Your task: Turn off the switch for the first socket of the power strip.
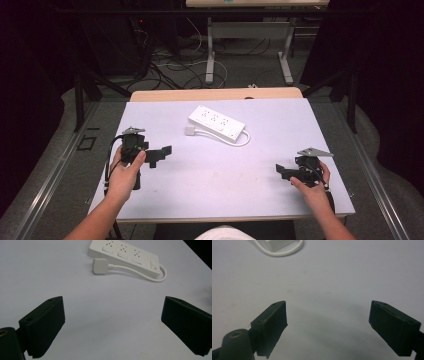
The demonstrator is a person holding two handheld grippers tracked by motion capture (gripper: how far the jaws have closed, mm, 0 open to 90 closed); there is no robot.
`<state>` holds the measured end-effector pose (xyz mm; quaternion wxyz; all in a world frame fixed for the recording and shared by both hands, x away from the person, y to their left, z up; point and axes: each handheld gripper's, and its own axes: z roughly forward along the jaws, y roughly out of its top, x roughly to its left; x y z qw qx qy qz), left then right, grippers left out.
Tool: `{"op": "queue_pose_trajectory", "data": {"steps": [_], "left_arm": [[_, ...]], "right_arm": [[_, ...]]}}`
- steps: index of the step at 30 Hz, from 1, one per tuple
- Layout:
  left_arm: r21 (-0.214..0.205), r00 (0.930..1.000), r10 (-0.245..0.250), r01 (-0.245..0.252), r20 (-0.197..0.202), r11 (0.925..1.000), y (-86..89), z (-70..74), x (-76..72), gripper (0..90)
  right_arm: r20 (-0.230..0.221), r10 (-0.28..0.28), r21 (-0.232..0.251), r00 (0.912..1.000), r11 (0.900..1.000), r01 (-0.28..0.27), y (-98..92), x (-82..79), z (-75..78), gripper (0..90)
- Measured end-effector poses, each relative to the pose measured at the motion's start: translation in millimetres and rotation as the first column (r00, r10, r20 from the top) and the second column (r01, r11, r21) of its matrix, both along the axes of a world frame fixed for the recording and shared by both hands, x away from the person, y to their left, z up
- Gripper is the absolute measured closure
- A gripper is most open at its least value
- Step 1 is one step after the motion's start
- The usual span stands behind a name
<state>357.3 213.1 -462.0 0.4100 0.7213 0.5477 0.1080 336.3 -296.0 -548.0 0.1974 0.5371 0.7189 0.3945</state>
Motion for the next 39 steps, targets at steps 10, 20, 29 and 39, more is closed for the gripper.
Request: {"op": "queue_pose_trajectory", "data": {"steps": [10,20,29,39], "left_arm": [[-0.006,0.9962,0.083,-0.082,0.028,0.9966,20.5,-4.5,-8.4,5.2],[0.024,0.9875,0.143,-0.145,0.065,0.9891,42.1,-18.3,-18.0,5.3],[0.000,0.9848,0.161,-0.161,0.064,0.9869,52.6,-36.8,-24.3,5.3],[-0.002,0.9870,0.151,-0.151,0.056,0.9886,63.6,-66.1,-31.9,5.4]], "right_arm": [[-0.004,-0.003,0.012,1.0000,0.9999,0.003,-3.5,1.0,-1.0,14.1],[-0.010,-0.007,0.020,0.9999,0.9998,0.007,-2.7,0.9,-1.1,14.1],[-0.003,-0.006,0.010,1.0000,0.9999,0.006,-2.0,-1.0,0.2,14.0],[0.009,0.003,-0.006,1.0000,1.0000,-0.003,-0.2,-2.4,1.7,12.8]]}}
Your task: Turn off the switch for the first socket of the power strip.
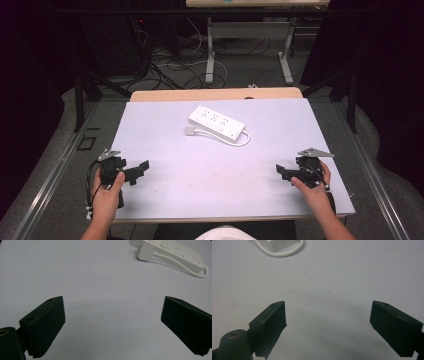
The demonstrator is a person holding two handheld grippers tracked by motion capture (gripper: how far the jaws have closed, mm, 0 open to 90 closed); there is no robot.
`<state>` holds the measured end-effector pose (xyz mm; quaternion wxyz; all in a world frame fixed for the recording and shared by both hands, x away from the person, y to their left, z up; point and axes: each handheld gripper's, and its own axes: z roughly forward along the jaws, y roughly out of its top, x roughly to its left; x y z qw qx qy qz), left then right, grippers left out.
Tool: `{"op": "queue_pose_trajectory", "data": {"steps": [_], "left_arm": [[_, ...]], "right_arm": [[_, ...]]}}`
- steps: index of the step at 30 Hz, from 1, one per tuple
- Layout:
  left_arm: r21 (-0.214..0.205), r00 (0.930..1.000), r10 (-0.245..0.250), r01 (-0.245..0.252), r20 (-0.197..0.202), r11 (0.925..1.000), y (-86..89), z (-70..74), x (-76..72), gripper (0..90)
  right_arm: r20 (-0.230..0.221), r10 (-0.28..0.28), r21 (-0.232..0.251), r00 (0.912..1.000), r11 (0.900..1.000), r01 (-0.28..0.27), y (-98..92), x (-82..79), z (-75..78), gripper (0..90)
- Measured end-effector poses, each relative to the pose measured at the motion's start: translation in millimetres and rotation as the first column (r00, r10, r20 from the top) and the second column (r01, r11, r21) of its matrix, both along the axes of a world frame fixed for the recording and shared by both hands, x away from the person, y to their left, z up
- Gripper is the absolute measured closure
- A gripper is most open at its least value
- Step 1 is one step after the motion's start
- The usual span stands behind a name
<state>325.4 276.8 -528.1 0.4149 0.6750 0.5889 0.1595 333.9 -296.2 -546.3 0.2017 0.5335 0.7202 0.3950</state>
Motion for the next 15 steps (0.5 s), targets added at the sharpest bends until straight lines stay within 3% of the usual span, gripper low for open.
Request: {"op": "queue_pose_trajectory", "data": {"steps": [2,8,11,15], "left_arm": [[0.029,1.0000,-0.001,0.001,0.002,0.9996,3.5,-4.6,-1.7,5.4],[0.022,0.9994,0.020,-0.020,-0.028,0.9996,11.9,-17.8,-7.5,5.7],[0.039,0.9987,0.018,-0.016,-0.047,0.9991,15.0,-20.5,-9.1,6.0],[0.068,0.9992,0.015,-0.012,-0.037,0.9976,13.3,-25.5,-9.7,6.2]], "right_arm": [[-0.003,-0.001,0.000,1.0000,1.0000,0.001,-0.4,0.2,-0.3,12.8],[-0.004,0.002,-0.004,1.0000,1.0000,-0.002,-0.9,0.6,-0.9,12.8],[-0.005,0.004,-0.004,1.0000,1.0000,-0.004,-0.8,0.5,-0.9,12.8],[-0.003,0.002,-0.007,1.0000,1.0000,-0.002,-0.6,0.3,-0.6,12.9]]}}
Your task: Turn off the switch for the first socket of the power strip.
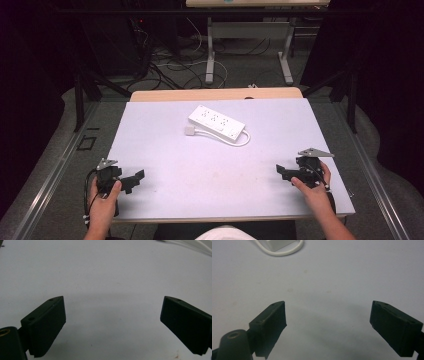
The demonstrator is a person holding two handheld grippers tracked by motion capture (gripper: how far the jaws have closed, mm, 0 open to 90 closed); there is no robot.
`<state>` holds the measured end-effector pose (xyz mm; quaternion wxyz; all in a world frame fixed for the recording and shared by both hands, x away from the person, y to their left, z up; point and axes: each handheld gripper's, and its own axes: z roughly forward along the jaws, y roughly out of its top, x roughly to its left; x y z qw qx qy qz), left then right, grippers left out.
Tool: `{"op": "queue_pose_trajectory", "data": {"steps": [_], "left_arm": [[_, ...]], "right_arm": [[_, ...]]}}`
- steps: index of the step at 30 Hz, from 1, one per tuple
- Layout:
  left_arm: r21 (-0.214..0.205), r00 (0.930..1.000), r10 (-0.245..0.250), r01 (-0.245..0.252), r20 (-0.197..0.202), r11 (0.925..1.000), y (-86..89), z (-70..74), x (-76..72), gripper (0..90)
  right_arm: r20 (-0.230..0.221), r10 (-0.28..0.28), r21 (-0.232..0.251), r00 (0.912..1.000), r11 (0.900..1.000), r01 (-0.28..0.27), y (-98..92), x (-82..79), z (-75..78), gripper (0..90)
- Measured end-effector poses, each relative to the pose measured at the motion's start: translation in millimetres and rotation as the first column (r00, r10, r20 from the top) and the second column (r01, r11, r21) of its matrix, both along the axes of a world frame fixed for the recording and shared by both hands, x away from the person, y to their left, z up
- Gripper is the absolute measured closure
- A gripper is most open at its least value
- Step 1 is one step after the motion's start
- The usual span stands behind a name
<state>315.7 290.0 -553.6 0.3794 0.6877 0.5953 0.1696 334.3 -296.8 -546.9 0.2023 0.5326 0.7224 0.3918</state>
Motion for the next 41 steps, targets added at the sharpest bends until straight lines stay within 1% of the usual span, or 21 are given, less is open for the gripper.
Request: {"op": "queue_pose_trajectory", "data": {"steps": [4,5,7,8,11,12,17,22,24,27,32,33,38,41], "left_arm": [[-0.002,0.9998,-0.015,0.015,-0.012,0.9999,-2.7,-3.0,0.5,7.0],[0.001,0.9998,-0.020,0.020,-0.007,0.9998,-3.3,-3.6,0.8,7.2],[0.006,0.9993,-0.033,0.033,-0.016,0.9995,-4.2,-3.3,0.4,7.7],[0.004,0.9996,-0.029,0.029,-0.008,0.9996,-5.5,-4.3,0.4,8.0],[0.006,0.9993,-0.038,0.038,-0.008,0.9993,-7.3,-5.1,-0.1,8.3],[0.014,0.9990,-0.043,0.043,-0.010,0.9990,-7.2,-5.0,-0.3,8.4],[0.015,0.9989,-0.045,0.045,-0.013,0.9989,-6.8,-5.8,-0.4,8.4],[0.011,0.9993,-0.037,0.037,-0.011,0.9992,-7.3,-6.5,0.1,8.6],[0.007,0.9990,-0.042,0.042,-0.012,0.9991,-8.2,-7.0,0.5,8.7],[0.014,0.9984,-0.051,0.052,-0.024,0.9986,-9.3,-6.7,0.4,8.8],[0.013,0.9984,-0.052,0.052,-0.023,0.9986,-9.1,-6.7,0.6,8.8],[0.011,0.9985,-0.051,0.051,-0.020,0.9986,-9.1,-6.8,0.6,8.8],[0.008,0.9990,-0.045,0.045,-0.010,0.9990,-9.1,-7.0,0.5,8.9],[0.008,0.9988,-0.047,0.047,-0.012,0.9989,-9.1,-6.5,0.4,9.0]], "right_arm": [[-0.001,0.000,0.003,1.0000,1.0000,0.000,-0.5,-0.2,0.1,12.8],[-0.001,0.002,0.001,1.0000,1.0000,-0.002,-0.8,-0.3,-0.1,12.8],[0.001,0.005,-0.004,1.0000,1.0000,-0.005,-1.1,-0.2,-0.2,12.8],[0.002,0.006,-0.005,1.0000,1.0000,-0.006,-1.1,-0.3,-0.1,12.9],[0.005,0.007,-0.007,1.0000,0.9999,-0.007,-0.9,-0.4,0.2,12.9],[0.005,0.003,-0.002,1.0000,1.0000,-0.003,-0.5,-0.4,0.4,12.9],[0.003,0.003,-0.001,1.0000,1.0000,-0.003,-0.5,-0.9,0.7,12.9],[0.001,0.004,0.000,1.0000,1.0000,-0.004,-0.7,-0.9,0.6,12.9],[0.003,0.004,-0.002,1.0000,1.0000,-0.004,-1.0,-0.8,0.5,12.9],[0.004,0.005,-0.003,1.0000,1.0000,-0.005,-1.0,-0.9,0.5,12.9],[0.002,0.000,-0.004,1.0000,1.0000,0.000,-0.7,-0.7,0.3,12.9],[0.003,0.009,-0.007,1.0000,0.9999,-0.009,-1.3,-0.6,0.3,12.9],[0.002,0.007,-0.006,1.0000,1.0000,-0.007,-1.0,-0.9,0.5,12.9],[0.010,0.007,-0.006,0.9999,1.0000,-0.007,-1.4,-0.4,0.4,12.9]]}}
